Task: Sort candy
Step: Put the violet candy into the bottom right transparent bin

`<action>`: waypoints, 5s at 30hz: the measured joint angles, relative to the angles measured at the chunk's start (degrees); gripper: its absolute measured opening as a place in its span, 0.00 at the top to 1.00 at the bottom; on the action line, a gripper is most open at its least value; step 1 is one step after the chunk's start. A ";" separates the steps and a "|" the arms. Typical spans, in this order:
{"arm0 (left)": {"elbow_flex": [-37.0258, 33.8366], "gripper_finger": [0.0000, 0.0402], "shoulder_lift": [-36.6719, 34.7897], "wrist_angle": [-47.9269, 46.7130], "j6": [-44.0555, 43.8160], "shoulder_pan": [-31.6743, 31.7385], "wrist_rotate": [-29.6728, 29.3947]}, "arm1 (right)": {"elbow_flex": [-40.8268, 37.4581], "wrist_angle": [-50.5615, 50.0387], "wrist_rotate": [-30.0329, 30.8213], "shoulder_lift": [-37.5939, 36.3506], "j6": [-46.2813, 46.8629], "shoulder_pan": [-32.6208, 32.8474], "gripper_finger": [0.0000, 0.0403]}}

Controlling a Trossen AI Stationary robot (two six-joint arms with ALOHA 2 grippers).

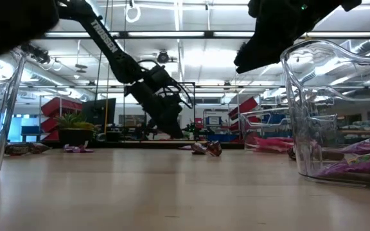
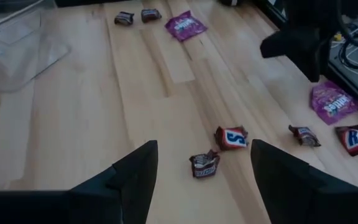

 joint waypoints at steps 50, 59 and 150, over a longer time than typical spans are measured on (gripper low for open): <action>15.96 0.90 10.97 -15.59 8.48 1.55 -3.13 | 0.02 0.84 0.73 0.00 -2.41 -5.07 0.49; 15.74 1.00 8.39 -17.18 8.61 -0.15 -4.63 | 0.04 0.65 0.60 0.00 -3.85 -4.91 0.52; 14.40 1.00 -11.44 -8.58 25.97 -29.12 -17.29 | 5.40 -8.52 16.54 -6.46 21.59 -2.76 0.41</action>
